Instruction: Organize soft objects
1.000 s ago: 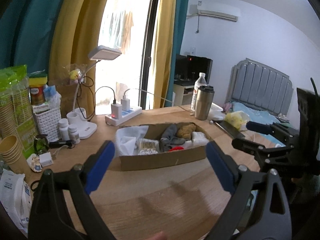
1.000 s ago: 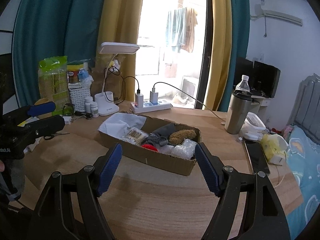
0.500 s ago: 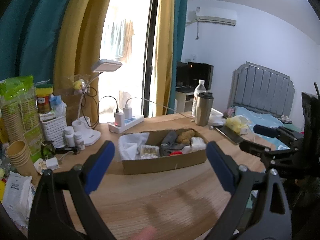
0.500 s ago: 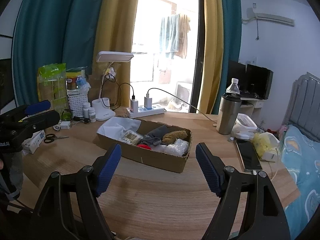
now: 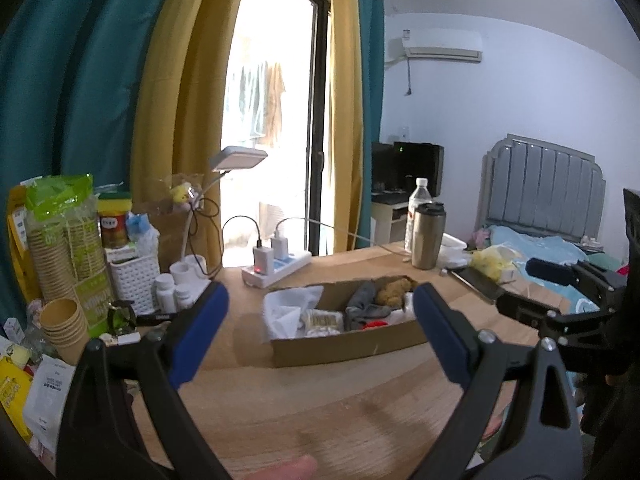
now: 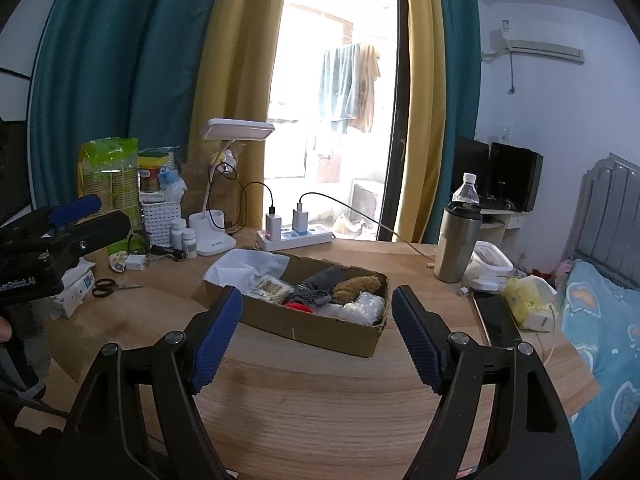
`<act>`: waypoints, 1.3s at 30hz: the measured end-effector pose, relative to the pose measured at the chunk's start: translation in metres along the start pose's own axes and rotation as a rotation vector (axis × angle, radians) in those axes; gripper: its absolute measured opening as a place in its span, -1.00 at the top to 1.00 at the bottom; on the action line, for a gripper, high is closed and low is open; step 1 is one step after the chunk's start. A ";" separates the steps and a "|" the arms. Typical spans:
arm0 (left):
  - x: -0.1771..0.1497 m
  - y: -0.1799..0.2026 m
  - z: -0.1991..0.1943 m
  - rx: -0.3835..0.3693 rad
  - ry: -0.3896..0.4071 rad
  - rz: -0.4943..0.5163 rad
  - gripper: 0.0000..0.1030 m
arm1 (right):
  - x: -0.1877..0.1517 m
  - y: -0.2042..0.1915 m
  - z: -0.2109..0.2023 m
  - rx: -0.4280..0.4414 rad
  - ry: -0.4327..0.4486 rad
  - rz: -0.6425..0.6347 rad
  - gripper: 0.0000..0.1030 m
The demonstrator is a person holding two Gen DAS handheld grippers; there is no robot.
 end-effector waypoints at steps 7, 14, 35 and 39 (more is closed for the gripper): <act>-0.003 0.001 0.003 -0.003 -0.016 -0.012 -0.84 | 0.001 0.006 -0.003 -0.025 0.011 0.022 -0.56; -0.004 0.006 0.003 -0.024 -0.024 -0.010 -0.84 | 0.001 0.010 -0.005 -0.032 0.012 0.032 -0.56; -0.006 0.014 0.002 -0.046 -0.034 -0.005 -0.84 | 0.000 0.012 -0.005 -0.036 0.008 0.037 -0.56; -0.006 0.014 0.002 -0.048 -0.032 -0.005 -0.84 | 0.000 0.012 -0.005 -0.035 0.007 0.037 -0.56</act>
Point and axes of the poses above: each gripper's, at about its wrist camera, not at the fingertips, and z roughly the way its jaws point, y to its right, x to its top, the point moved 7 cm from there along z, roughly the way its jaws point, and after that the axes turned 5 degrees about -z, right-handed, at the moved point
